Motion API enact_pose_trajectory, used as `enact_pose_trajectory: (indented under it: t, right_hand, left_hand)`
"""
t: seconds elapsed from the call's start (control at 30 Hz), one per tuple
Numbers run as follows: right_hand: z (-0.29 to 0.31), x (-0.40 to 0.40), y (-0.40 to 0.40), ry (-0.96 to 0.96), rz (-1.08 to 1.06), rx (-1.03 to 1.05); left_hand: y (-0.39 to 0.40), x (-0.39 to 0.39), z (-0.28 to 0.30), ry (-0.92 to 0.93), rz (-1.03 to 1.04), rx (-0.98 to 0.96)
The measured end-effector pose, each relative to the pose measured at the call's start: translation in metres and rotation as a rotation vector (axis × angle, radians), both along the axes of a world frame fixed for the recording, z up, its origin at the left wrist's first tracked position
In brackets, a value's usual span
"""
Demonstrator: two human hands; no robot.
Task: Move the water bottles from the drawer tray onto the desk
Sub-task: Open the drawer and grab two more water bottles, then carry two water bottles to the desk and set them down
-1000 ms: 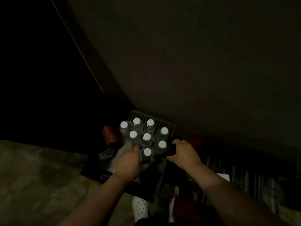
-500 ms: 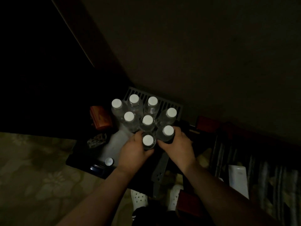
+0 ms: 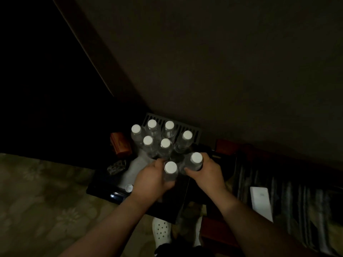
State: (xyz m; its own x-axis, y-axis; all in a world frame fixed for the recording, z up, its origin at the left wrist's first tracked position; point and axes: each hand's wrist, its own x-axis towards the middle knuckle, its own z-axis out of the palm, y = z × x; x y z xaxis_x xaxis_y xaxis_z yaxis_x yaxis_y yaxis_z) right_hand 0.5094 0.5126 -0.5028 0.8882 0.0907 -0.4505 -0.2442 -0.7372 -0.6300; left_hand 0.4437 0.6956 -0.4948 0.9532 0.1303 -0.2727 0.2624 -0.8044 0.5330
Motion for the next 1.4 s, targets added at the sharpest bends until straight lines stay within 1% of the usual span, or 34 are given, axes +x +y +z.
enact_pose_trajectory:
  t: [0.13, 0.33, 0.43, 0.53, 0.7, 0.87, 0.97, 1.07, 1.23, 1.33, 1.4]
  right_hand:
    - [0.073, 0.001, -0.020, -0.025, -0.016, -0.018]
    - [0.207, 0.012, -0.068, -0.180, -0.094, -0.031]
    - [0.275, 0.009, -0.101, -0.249, -0.144, -0.030]
    - [0.335, -0.004, -0.139, -0.292, -0.183, -0.051]
    - [0.412, -0.043, -0.210, -0.347, -0.274, -0.129]
    - [0.461, -0.107, -0.288, -0.405, -0.408, -0.178]
    - [0.480, -0.152, -0.344, -0.433, -0.487, -0.249]
    - [0.501, -0.202, -0.405, -0.443, -0.567, -0.300]
    - [0.536, -0.298, -0.505, -0.474, -0.632, -0.410]
    - [0.548, -0.354, -0.563, -0.470, -0.682, -0.404]
    - [0.555, -0.389, -0.596, -0.476, -0.722, -0.403]
  left_hand:
    - [-0.004, 0.013, 0.074, -0.083, -0.128, 0.055]
    - [-0.029, 0.056, 0.204, -0.183, -0.291, 0.056]
    - [-0.056, 0.075, 0.272, -0.241, -0.403, 0.078]
    - [-0.091, 0.087, 0.333, -0.258, -0.525, 0.081]
    - [-0.163, 0.088, 0.409, -0.334, -0.701, 0.079]
    - [-0.253, 0.062, 0.463, -0.345, -0.869, 0.017]
    - [-0.319, 0.032, 0.486, -0.367, -0.960, -0.013]
    - [-0.387, -0.004, 0.502, -0.389, -1.059, -0.029]
    - [-0.504, -0.078, 0.523, -0.395, -1.187, -0.118]
    - [-0.574, -0.125, 0.535, -0.446, -1.280, -0.152]
    - [-0.618, -0.151, 0.540, -0.445, -1.336, -0.195]
